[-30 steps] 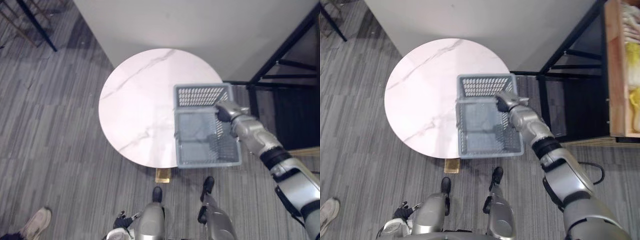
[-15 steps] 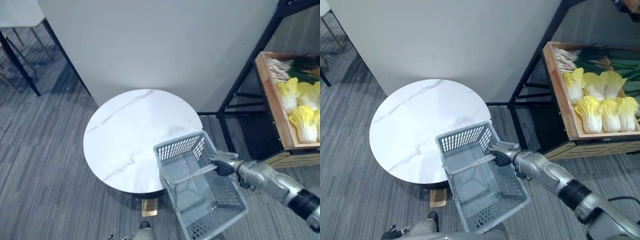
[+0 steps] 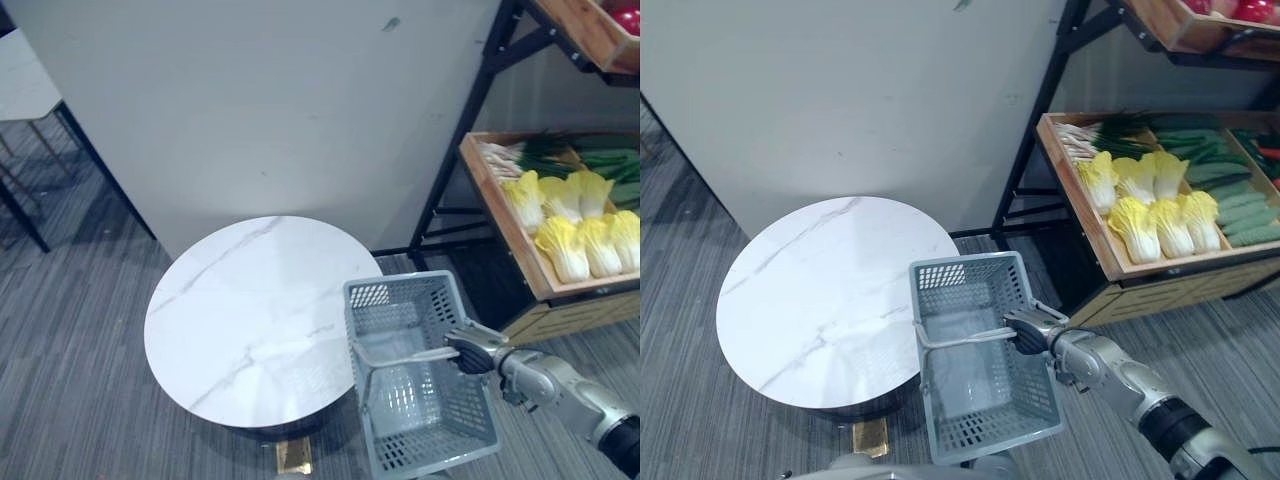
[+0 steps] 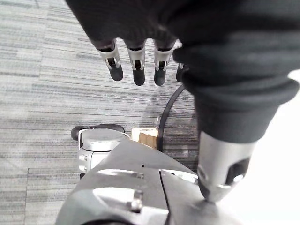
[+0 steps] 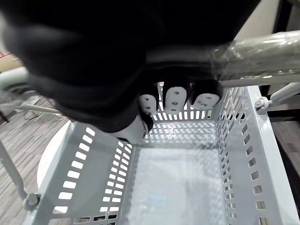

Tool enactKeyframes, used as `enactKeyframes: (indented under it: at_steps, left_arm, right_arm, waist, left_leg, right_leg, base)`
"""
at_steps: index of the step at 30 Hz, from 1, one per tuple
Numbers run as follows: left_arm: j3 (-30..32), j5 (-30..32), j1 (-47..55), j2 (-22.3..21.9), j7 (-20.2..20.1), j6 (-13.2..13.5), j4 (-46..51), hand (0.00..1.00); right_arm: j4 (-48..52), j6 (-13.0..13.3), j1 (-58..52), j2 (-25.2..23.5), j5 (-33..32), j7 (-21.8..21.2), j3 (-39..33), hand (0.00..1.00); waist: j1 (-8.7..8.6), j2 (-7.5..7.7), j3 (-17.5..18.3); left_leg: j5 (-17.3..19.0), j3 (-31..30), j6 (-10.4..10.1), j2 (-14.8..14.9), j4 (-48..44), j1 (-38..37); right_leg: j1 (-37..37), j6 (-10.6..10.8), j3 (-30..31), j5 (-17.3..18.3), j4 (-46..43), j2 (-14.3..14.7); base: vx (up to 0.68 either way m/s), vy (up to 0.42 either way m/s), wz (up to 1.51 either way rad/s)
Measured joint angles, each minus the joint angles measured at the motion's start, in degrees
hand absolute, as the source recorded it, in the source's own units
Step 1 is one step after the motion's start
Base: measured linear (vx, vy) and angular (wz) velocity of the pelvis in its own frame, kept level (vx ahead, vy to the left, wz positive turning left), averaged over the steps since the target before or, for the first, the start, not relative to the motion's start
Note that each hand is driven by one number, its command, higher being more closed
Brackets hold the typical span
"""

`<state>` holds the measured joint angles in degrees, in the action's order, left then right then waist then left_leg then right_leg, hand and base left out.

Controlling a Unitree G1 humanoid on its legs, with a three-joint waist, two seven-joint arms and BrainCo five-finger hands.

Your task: Pick vegetable in the basket

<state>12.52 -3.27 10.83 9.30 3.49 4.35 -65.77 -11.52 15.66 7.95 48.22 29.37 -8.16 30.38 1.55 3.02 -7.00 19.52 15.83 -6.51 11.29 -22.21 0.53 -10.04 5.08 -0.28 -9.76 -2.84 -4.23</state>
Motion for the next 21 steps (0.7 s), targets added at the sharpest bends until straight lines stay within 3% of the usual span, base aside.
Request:
enactKeyframes:
  at_steps: [2,3,4,5,6,7,8,9,10,14,15,16,17,18,21]
  left_arm:
    - [-1.0,0.0,-0.4,0.4,0.1,0.1,0.1,0.00]
    - [-1.6,0.2,-0.7,1.1,0.1,0.1,0.1,0.00]
    - [-1.8,0.3,-0.8,1.6,0.1,0.1,0.1,0.00]
    - [-2.2,2.0,-1.1,1.6,0.1,0.1,-0.3,0.00]
    - [-2.7,2.5,-1.3,1.4,0.2,0.1,-0.4,0.00]
    - [-3.4,3.7,-1.3,0.9,0.1,0.0,-0.4,0.00]
    - [-4.1,4.1,-0.9,1.0,0.2,0.0,-0.3,0.00]
    - [-5.5,4.1,-0.5,1.6,0.2,0.0,-0.3,0.00]
    - [-6.6,4.2,-0.5,2.2,0.2,0.0,-0.3,0.00]
    - [-6.9,4.3,-0.3,2.3,0.2,-0.1,-0.5,0.00]
    - [-7.3,4.3,-0.6,2.4,0.3,-0.2,-1.4,0.00]
    - [-7.5,4.3,-0.7,2.3,0.3,-0.2,-1.8,0.00]
    - [-7.9,4.5,-1.1,2.2,0.3,-0.5,-2.6,0.00]
    - [-8.2,4.6,-1.6,2.2,0.3,-0.8,-2.8,0.00]
    - [-8.2,4.7,-2.5,2.8,0.6,-0.7,-3.1,0.00]
  right_arm:
    - [0.2,-0.1,-1.5,0.0,1.6,0.7,-2.2,1.00]
    - [0.9,-0.5,-2.5,0.0,2.3,1.2,-3.5,1.00]
    - [1.3,-0.8,-2.7,-0.1,2.4,1.5,-3.6,1.00]
    - [1.8,-1.2,-2.5,-0.1,2.8,1.6,-3.7,1.00]
    - [1.8,-1.4,-1.9,-0.1,2.9,2.1,-3.7,1.00]
    - [1.7,-1.6,-0.6,-0.3,3.0,3.1,-4.8,1.00]
    - [1.3,-1.5,-0.2,-0.4,3.1,3.2,-5.0,1.00]
    - [0.7,-1.2,-0.3,-0.8,3.3,3.2,-5.0,1.00]
    - [-0.4,-0.9,0.3,-1.8,4.2,3.2,-5.0,1.00]
    - [-1.5,-0.1,1.3,-4.3,6.8,3.0,-4.8,1.00]
    - [-1.9,-0.2,1.3,-5.0,6.8,3.1,-4.8,1.00]
    - [-2.0,-0.3,1.3,-5.0,6.8,3.1,-4.8,1.00]
    - [-2.4,-0.5,1.3,-5.2,7.0,3.6,-4.8,1.00]
    - [-2.5,-0.9,0.8,-5.3,8.1,4.0,-5.3,1.00]
    - [-2.3,-2.0,-3.7,-5.3,9.6,4.1,-6.9,1.00]
  waist:
    - [-0.24,0.06,0.0]
    - [-0.73,1.09,-0.3]
    - [-1.01,1.48,-0.3]
    - [-1.09,0.96,-1.0]
    - [-1.13,-0.20,-1.6]
    - [-1.53,-1.77,-2.3]
    - [-1.58,-1.79,-2.4]
    - [-1.34,-1.76,-2.3]
    - [-0.47,-0.74,-1.5]
    - [0.50,-1.35,-1.2]
    - [0.39,-1.51,-0.7]
    - [0.41,-1.74,-0.6]
    - [0.28,-2.33,0.0]
    - [0.01,-2.96,0.2]
    - [-1.50,-3.05,0.4]
  left_leg:
    - [2.3,2.5,1.3,-0.2,-4.1,2.4]
    - [3.5,4.7,3.2,-1.0,-6.3,4.4]
    - [3.2,6.4,3.9,-1.8,-6.2,4.4]
    - [1.9,9.9,5.5,-1.4,-4.7,4.4]
    - [1.2,11.6,5.4,-0.4,-3.9,4.2]
    - [0.2,13.7,5.5,0.5,-2.6,3.5]
    - [-0.4,15.6,5.8,0.5,-1.0,1.5]
    - [-0.6,17.3,5.8,0.7,-0.7,0.6]
    - [-0.7,20.2,5.7,1.3,-0.4,-0.2]
    - [-2.2,28.4,4.0,4.6,-0.1,-0.2]
    - [-3.2,31.5,3.2,5.3,0.3,-0.2]
    - [-3.7,32.0,3.1,5.4,0.6,-0.2]
    - [-5.6,34.3,2.6,5.4,3.2,-0.6]
    - [-7.1,35.9,2.2,5.8,4.9,-1.1]
    - [-10.7,37.0,2.3,6.6,5.5,-4.0]
  right_leg:
    - [-2.4,1.6,3.1,-1.2,-0.2,0.0]
    - [-4.6,2.4,5.0,-2.9,0.4,-0.7]
    - [-4.8,2.8,6.0,-4.0,2.0,-1.4]
    - [-6.7,-1.9,-0.1,2.8,0.6,-3.5]
    - [-9.5,-5.7,-4.4,4.7,-4.9,-4.1]
    - [-12.9,-9.1,-11.7,7.1,-19.6,-5.8]
    - [-11.3,-11.0,-16.7,8.9,-29.8,-8.6]
    - [-9.1,-10.9,-19.3,13.3,-32.8,-10.1]
    - [-6.3,-10.4,-21.9,17.4,-33.8,-11.2]
    - [-3.5,-9.6,-26.8,18.2,-29.4,-13.2]
    - [-3.4,-6.4,-28.4,17.3,-23.5,-11.1]
    - [-3.4,-5.9,-28.3,16.9,-21.8,-10.4]
    - [-1.9,-3.7,-27.5,15.3,-14.3,-7.0]
    - [-1.1,-4.0,-27.0,13.0,-9.1,-4.5]
    - [3.3,-5.0,-24.3,9.9,-1.3,-0.5]
  base:
    - [-0.17,0.174,-0.75]
    - [-0.22,0.169,-0.82]
    - [-0.29,0.156,-0.91]
    - [-0.19,0.087,-0.84]
    - [-0.26,0.151,-1.09]
    - [-0.15,0.145,-1.05]
    - [-0.15,0.148,-1.03]
    - [-0.03,0.028,-1.07]
    - [-0.01,-0.038,-0.99]
    - [-0.01,-0.101,-1.27]
    - [0.00,-0.172,-1.21]
    - [0.02,-0.204,-1.37]
    - [0.02,-0.228,-1.13]
    - [0.02,-0.223,-1.11]
    - [0.02,-0.199,-0.64]
